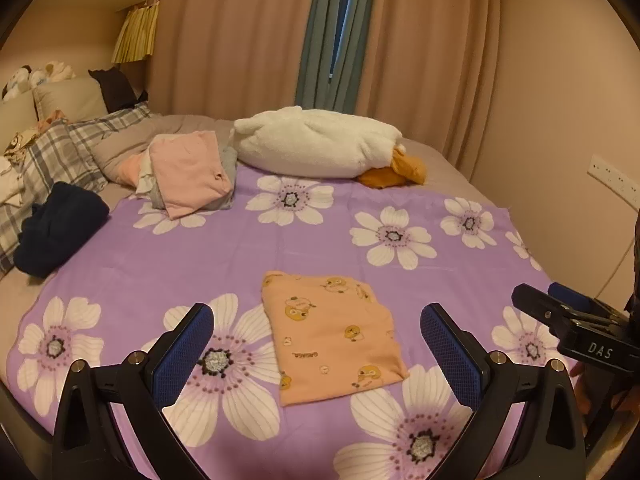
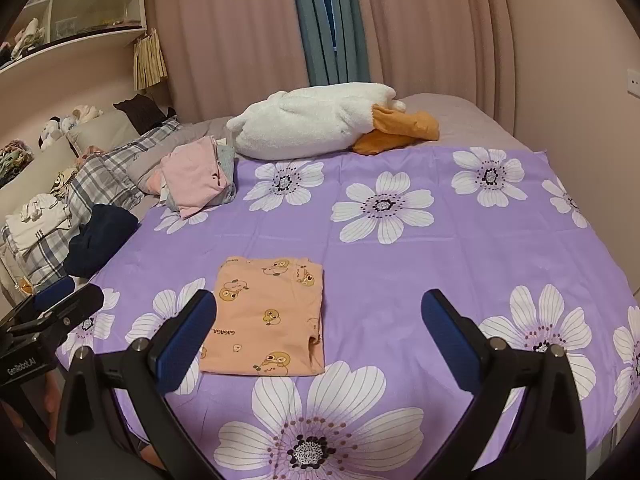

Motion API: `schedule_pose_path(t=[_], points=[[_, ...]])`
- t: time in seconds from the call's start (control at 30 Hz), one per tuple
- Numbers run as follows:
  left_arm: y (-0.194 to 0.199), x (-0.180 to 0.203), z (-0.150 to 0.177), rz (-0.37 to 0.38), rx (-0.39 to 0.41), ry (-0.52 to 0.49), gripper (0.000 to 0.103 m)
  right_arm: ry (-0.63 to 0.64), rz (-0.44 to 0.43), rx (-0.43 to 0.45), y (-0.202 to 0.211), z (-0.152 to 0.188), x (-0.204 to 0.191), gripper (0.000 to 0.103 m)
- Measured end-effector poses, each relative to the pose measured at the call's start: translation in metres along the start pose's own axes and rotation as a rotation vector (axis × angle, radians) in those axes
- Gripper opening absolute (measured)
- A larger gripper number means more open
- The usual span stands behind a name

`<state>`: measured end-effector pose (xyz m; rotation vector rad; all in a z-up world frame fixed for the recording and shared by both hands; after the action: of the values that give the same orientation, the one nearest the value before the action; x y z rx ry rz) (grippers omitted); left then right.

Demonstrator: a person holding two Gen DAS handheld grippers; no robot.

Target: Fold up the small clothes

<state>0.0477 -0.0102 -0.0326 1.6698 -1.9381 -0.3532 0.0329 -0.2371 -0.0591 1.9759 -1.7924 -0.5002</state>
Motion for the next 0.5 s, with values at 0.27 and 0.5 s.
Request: schedule_pose_path(t=[0.27,0.5], points=[[0.0004,0.0000,-0.0003,-0.008,-0.011,-0.001,0.102,-0.020,0.013,-0.011,-0.0004,0.0007,0.0025,0.103],[-0.0039,0.0000,0.0009,-0.026,-0.037,-0.003,0.102,-0.020,0.016,-0.017,-0.0001,0.0005,0.0021,0.103]])
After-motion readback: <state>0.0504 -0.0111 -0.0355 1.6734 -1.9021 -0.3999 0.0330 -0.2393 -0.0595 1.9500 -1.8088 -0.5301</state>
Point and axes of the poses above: each gripper's, at about its wrist camera, not at the fingertips, and y roughly against the way its jaws point, x to its right, z to its underside, the point moved 2 cm from there along -y, roughly the way its jaws point, and after that the axes turned 8 degrees about y, right-handed, at the moved point
